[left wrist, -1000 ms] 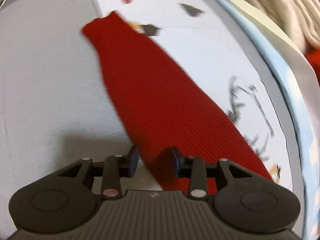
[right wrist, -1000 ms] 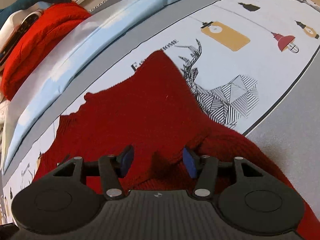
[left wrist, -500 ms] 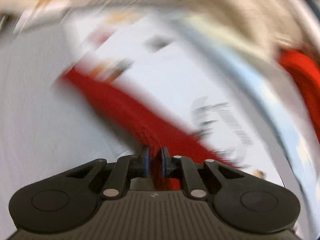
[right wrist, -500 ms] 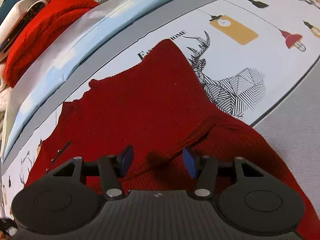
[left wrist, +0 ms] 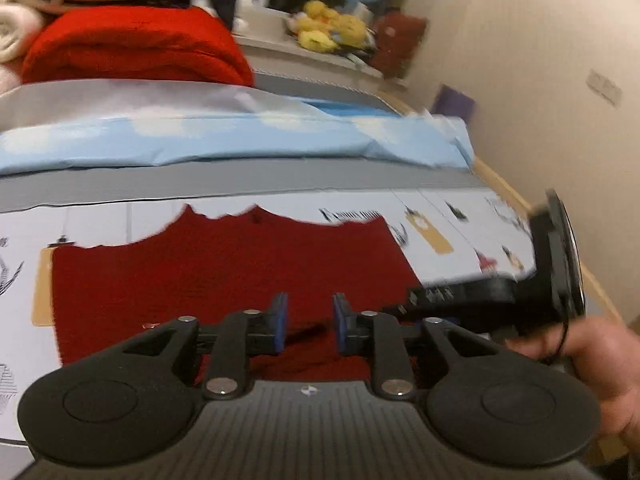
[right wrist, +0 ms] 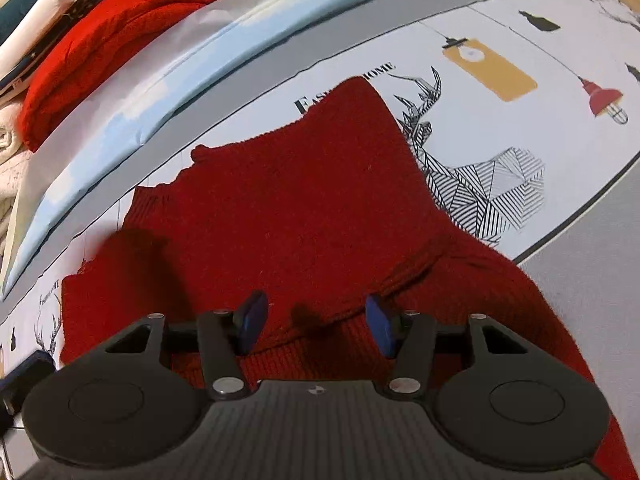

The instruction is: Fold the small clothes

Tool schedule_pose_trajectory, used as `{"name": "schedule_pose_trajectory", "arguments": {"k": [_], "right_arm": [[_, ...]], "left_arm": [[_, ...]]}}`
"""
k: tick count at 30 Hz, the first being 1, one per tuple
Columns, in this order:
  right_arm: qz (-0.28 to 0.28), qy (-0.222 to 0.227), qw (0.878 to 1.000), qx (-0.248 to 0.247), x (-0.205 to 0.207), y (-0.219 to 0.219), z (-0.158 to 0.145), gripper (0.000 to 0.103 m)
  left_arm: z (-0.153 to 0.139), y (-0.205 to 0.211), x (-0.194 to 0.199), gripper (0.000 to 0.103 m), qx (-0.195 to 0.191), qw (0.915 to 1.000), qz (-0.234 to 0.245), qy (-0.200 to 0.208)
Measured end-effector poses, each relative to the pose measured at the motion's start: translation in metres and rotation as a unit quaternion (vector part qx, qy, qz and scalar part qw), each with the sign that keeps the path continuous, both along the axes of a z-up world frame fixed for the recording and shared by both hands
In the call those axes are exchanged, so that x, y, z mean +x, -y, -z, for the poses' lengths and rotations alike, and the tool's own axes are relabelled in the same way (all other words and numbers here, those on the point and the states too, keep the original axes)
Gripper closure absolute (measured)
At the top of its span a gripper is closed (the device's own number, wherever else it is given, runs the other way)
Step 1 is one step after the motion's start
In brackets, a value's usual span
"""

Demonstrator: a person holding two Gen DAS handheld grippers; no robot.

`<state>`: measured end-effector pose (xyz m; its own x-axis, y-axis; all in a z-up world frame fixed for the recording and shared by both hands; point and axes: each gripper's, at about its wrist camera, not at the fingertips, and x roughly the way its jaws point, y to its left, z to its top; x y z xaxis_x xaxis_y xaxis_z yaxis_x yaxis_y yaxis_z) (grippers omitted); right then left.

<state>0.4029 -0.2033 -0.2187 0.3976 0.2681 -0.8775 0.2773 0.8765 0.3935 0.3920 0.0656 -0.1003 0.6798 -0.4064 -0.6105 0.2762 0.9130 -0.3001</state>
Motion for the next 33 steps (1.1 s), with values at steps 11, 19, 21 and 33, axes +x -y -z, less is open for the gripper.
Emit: {"name": "schedule_pose_trajectory", "arguments": {"k": [11,19,21,33], "right_arm": [[-0.098,0.043,0.994,0.018,-0.001,-0.042,-0.003,0.045],[-0.283,0.163,0.935,-0.136,-0.019,-0.119,-0.013,0.045],[-0.317,0.182,0.915,-0.169,-0.021,-0.131,-0.012,0.045],[0.028,0.094,0.995,0.009,-0.001,-0.030,0.000,0.092]], "left_arm": [[0.050,-0.124,0.036,0.076,-0.012,0.9254,-0.327,-0.190],[0.051,-0.139,0.035,0.076,-0.037,0.9105,-0.349,-0.219],[0.055,-0.139,0.038,0.076,-0.040,0.9121,-0.343,-0.222],[0.058,-0.119,0.042,0.076,-0.029,0.9222,-0.311,-0.228]]}}
